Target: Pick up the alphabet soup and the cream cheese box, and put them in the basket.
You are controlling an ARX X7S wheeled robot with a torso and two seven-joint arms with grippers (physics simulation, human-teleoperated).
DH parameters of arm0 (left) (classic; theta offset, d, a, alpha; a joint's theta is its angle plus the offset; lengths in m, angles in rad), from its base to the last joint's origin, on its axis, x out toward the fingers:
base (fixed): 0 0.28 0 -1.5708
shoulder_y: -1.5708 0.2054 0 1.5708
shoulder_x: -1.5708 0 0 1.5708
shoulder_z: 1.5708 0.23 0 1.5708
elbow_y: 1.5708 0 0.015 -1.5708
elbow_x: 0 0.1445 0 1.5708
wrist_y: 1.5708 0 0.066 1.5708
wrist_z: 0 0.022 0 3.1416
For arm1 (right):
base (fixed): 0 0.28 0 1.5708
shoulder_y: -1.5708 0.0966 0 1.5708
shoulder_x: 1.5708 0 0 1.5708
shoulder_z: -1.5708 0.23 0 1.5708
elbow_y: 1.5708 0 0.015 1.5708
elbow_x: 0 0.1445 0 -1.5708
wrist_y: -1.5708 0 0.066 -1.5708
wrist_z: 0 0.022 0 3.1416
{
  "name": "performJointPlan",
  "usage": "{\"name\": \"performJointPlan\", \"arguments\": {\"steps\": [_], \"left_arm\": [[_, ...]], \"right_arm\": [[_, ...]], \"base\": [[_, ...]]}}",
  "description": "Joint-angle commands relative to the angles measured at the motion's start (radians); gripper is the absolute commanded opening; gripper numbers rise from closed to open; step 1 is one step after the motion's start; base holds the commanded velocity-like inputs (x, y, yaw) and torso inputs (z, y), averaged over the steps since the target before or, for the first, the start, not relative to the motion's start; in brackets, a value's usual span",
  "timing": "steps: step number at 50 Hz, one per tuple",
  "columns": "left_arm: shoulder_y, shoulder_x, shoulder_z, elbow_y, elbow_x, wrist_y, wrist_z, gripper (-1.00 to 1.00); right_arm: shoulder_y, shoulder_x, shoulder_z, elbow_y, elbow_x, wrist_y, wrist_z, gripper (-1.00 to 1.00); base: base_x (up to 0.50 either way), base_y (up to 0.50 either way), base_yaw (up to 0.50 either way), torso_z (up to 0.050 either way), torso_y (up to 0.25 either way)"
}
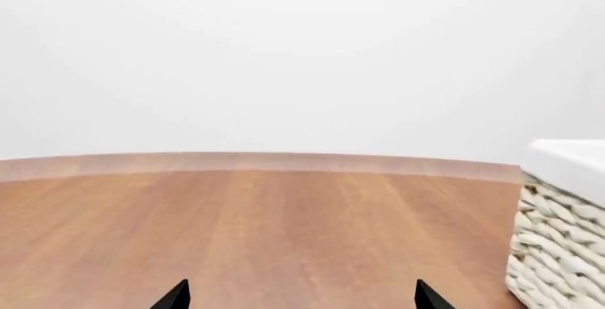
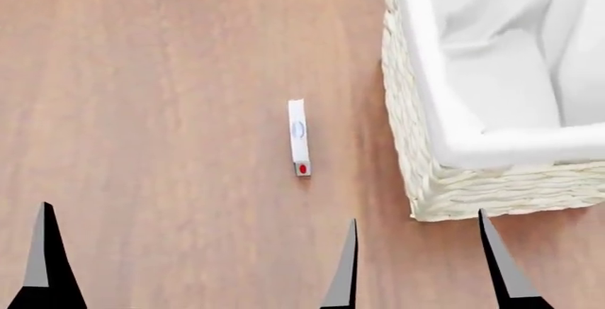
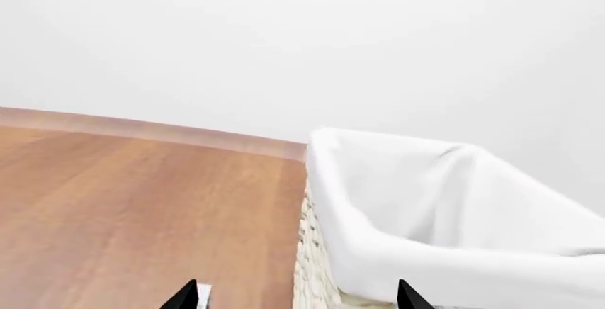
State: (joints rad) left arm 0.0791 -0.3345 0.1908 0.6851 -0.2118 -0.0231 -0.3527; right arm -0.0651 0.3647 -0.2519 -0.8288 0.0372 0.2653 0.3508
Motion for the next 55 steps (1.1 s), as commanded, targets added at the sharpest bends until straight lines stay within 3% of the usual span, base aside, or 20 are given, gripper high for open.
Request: {"name": "performJointPlan", "arguments": {"steps": [1, 55], "left_arm": [[-0.002, -0.005, 0.001, 0.006, -0.004, -0.002, -0.004, 1.0], [-0.01, -0.02, 0.023, -0.003, -0.003, -0.006, -0.02, 1.0]], "right_arm": [[0.002, 0.005, -0.002, -0.008, 0.003, 0.01, 0.003, 1.0], [0.004, 0.02, -0.006, 0.004, 0.019, 0.004, 0.02, 1.0]], "base": [[0.0, 0.0, -0.25, 0.0, 0.0], [0.0, 0.0, -0.25, 0.0, 0.0]]}}
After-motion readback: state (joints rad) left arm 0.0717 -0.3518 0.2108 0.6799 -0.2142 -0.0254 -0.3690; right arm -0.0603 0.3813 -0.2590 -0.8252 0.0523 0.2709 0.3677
